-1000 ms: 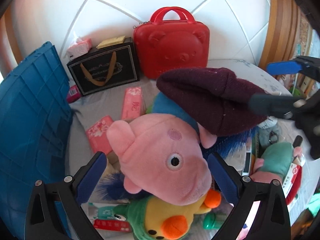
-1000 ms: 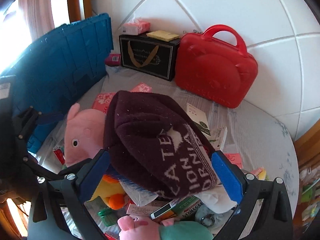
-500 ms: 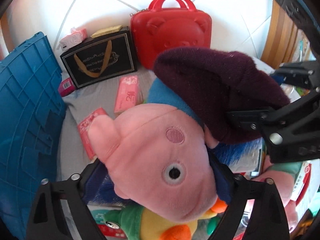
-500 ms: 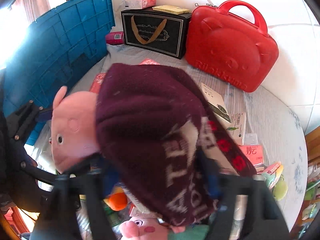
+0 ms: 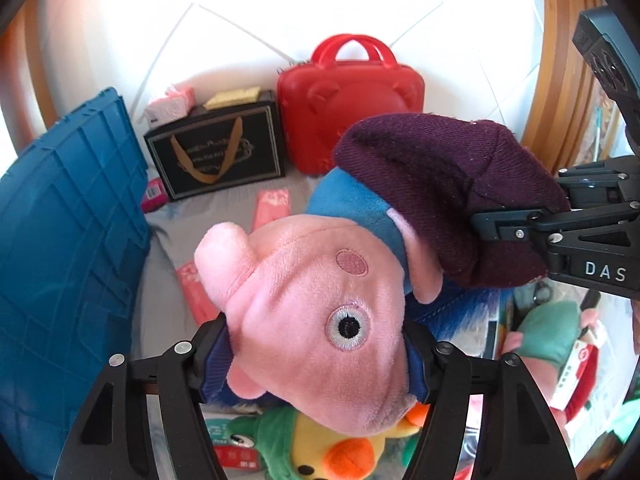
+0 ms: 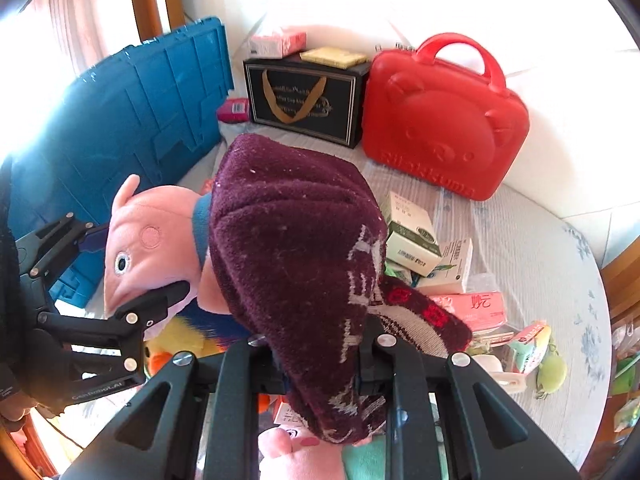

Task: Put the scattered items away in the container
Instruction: 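Lift the pig plush and maroon hat from the pile toward the crate with both tools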

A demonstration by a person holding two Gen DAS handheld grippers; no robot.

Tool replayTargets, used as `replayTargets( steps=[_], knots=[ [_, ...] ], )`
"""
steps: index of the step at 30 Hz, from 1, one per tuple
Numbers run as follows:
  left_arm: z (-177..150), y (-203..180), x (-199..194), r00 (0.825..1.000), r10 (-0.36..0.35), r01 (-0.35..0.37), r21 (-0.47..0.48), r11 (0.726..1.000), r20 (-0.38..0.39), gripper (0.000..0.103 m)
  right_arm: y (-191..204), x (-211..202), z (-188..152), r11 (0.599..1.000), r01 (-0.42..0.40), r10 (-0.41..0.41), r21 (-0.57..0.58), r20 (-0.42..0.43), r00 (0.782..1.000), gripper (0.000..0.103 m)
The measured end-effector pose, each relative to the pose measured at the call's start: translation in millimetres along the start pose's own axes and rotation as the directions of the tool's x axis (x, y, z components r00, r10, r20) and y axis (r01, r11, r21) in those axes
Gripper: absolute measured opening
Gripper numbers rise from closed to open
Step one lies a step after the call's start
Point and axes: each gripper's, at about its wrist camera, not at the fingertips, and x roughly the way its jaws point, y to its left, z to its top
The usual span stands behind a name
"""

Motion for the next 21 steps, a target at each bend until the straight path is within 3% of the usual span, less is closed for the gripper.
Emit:
replayTargets(
  steps=[11,21],
  knots=[
    [16.9,5.5,-67.8,0.997,0.027,-0.026,-0.009,1.000,0.066,0.068,-0.8,-75.6,-11.6,0.999,0.014,-0.018,0.038,0.120,0.993,0.019],
    [24.0,-6.6,-126.9,0.992,0.040,-0.041,0.010,0.999,0.122,0.069,-9.7,-155.1,-49.1,0.995,0.045,-0.062,0.094,0.192,0.979,0.019]
  ],
)
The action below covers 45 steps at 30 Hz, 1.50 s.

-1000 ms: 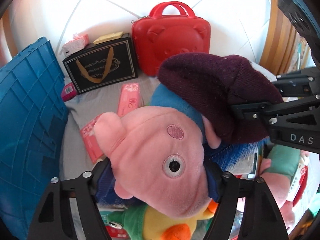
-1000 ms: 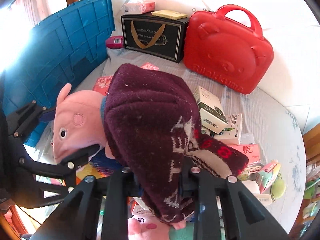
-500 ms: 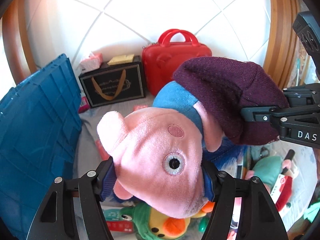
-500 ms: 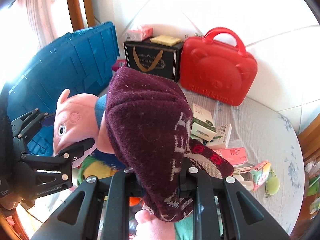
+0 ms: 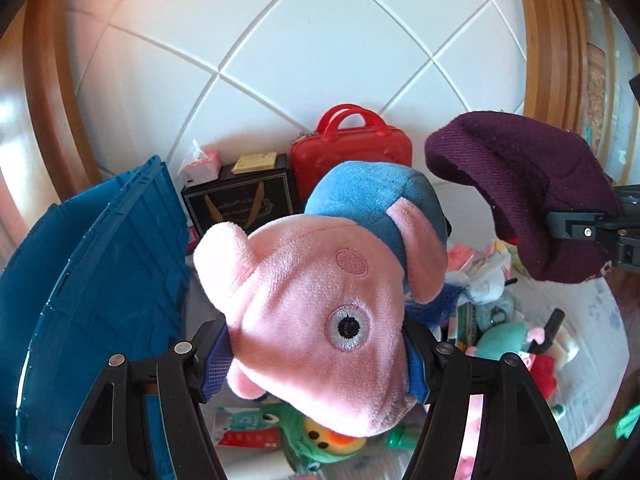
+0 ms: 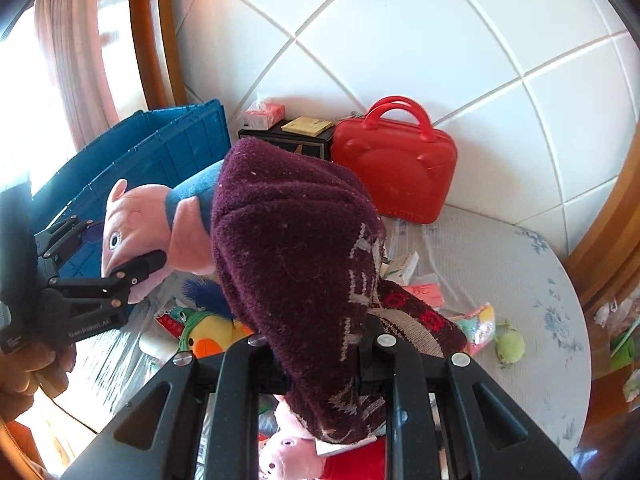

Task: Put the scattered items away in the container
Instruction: 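Lift the pig plush and maroon hat from the pile toward the crate with both tools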

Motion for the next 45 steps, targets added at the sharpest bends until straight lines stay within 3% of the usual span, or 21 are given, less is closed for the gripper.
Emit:
replayTargets(
  steps=[11,17,24,45],
  knots=[
    [11.2,-16.5,-45.0,0.998,-0.005,0.005,0.011,1.000,0.063,0.069,-13.6,-67.7,-35.8,0.997,0.049,-0.052,0.059,0.055,0.997,0.019],
    [13.1,-22.6,-59.3,0.997,-0.007,0.006,0.007,1.000,0.081,0.069,-24.4,-88.2,-59.8,0.993,0.067,-0.071,0.100,0.041,0.997,0.019],
    [10.7,-32.6,-64.8,0.996,-0.007,0.006,0.016,1.000,0.084,0.069,-36.9,-96.3,-72.0,0.987,0.084,-0.089,0.134,0.029,0.996,0.019],
    [9.9,-23.8,-75.8,0.995,0.008,-0.008,-0.002,1.000,0.103,0.069,-34.0,-91.4,-64.5,0.989,0.093,-0.098,0.118,0.034,0.995,0.019]
  ],
)
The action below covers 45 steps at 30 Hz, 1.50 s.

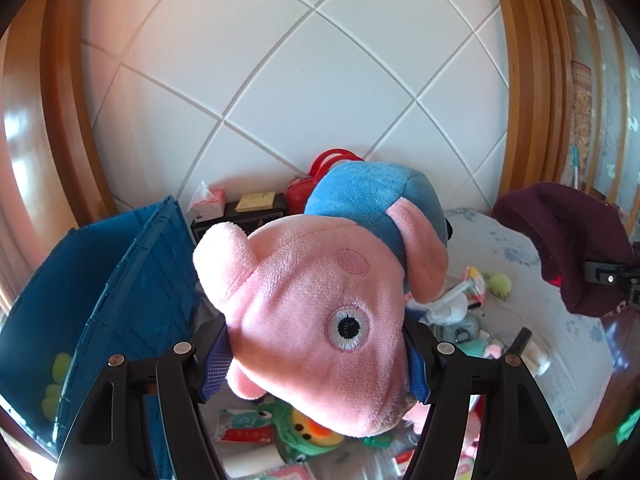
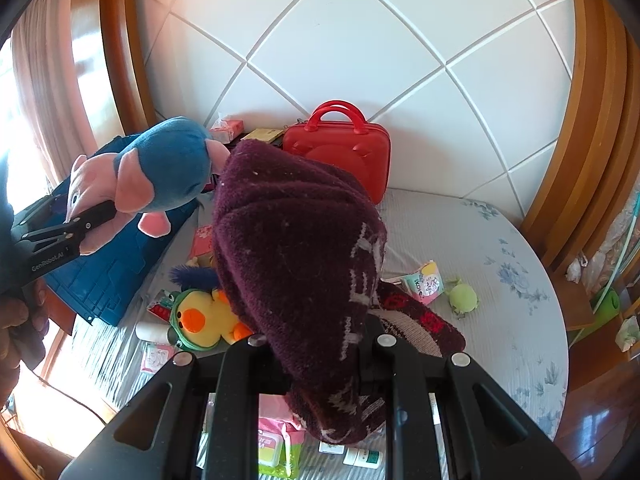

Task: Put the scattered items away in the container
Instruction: 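Lift the pig plush and maroon hat from the pile toward the crate with both tools, then carry the pig plush and maroon hat over the blue crate with both tools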

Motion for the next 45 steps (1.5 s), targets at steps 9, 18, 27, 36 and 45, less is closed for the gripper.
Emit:
replayTargets(
  steps=[9,18,27,36,45],
  knots=[
    [7.3,37.9,-18.3,0.999,0.022,-0.020,-0.048,0.999,0.049,0.069,33.2,9.1,24.1,0.998,-0.016,0.016,-0.059,0.004,1.000,0.019],
    [11.9,121.2,-35.9,0.991,0.090,-0.077,-0.132,0.988,0.096,0.069,101.5,22.9,64.3,0.986,-0.066,0.070,-0.150,0.021,0.997,0.019],
    [7.0,232.1,-51.5,0.976,0.187,-0.162,-0.205,0.965,0.110,0.070,215.1,61.2,109.6,0.956,-0.144,0.159,-0.256,0.041,0.986,0.019],
    [-6.1,339.4,-51.1,0.958,0.272,-0.241,-0.249,0.938,0.095,0.070,345.2,102.0,166.5,0.912,-0.225,0.250,-0.342,0.031,0.968,0.019],
    [-11.1,431.5,-39.3,0.939,0.336,-0.302,-0.292,0.907,0.072,0.070,455.6,157.4,214.4,0.894,-0.263,0.277,-0.362,-0.014,0.961,0.019]
  ],
)
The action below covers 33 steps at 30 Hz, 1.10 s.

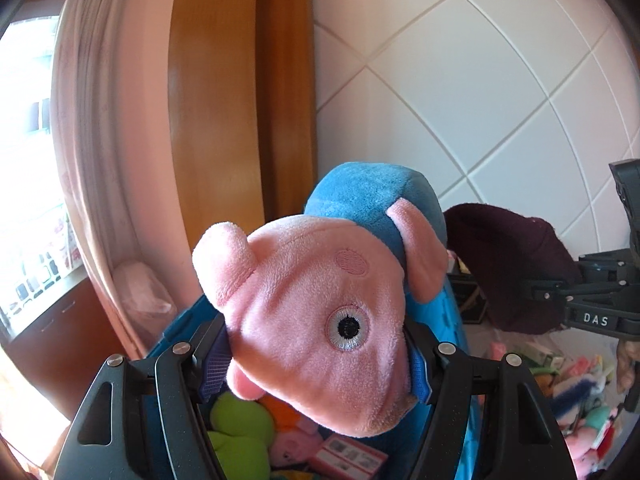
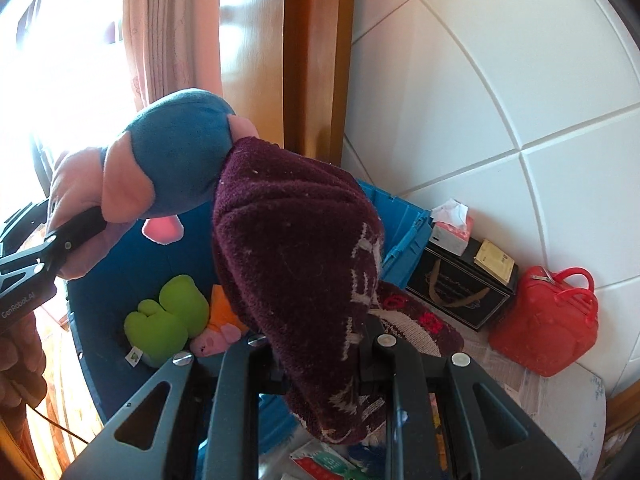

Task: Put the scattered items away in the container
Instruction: 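Carry the pig plush and maroon hat over the blue crate with both tools, then open both tools to drop the pig plush and maroon hat into the crate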

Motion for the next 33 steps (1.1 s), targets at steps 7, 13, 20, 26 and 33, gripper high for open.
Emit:
replayTargets(
  steps=[7,13,20,26,33],
  knots=[
    [16.1,33.8,40.7,1.000,0.016,-0.016,-0.011,1.000,-0.005,0.070,16.7,49.2,32.7,1.000,-0.002,0.003,0.017,-0.048,0.999,0.019],
    [27.5,41.1,60.6,1.000,0.018,-0.018,0.008,1.000,-0.006,0.071,25.3,71.6,45.9,1.000,0.009,-0.008,0.015,-0.061,0.998,0.019],
    [31.9,50.6,72.0,1.000,0.018,-0.018,-0.042,0.999,0.001,0.102,25.6,87.5,60.7,0.999,-0.018,0.021,0.041,-0.063,0.998,0.066],
    [32.4,43.4,75.6,0.999,0.025,-0.025,-0.023,0.999,-0.024,0.102,32.2,88.5,59.0,1.000,-0.003,0.003,0.019,-0.044,0.999,0.103],
    [24.0,39.2,76.8,0.999,0.019,-0.020,-0.017,1.000,-0.051,0.102,25.9,77.2,46.6,0.999,-0.010,0.012,0.040,-0.053,0.999,0.103]
  ],
)
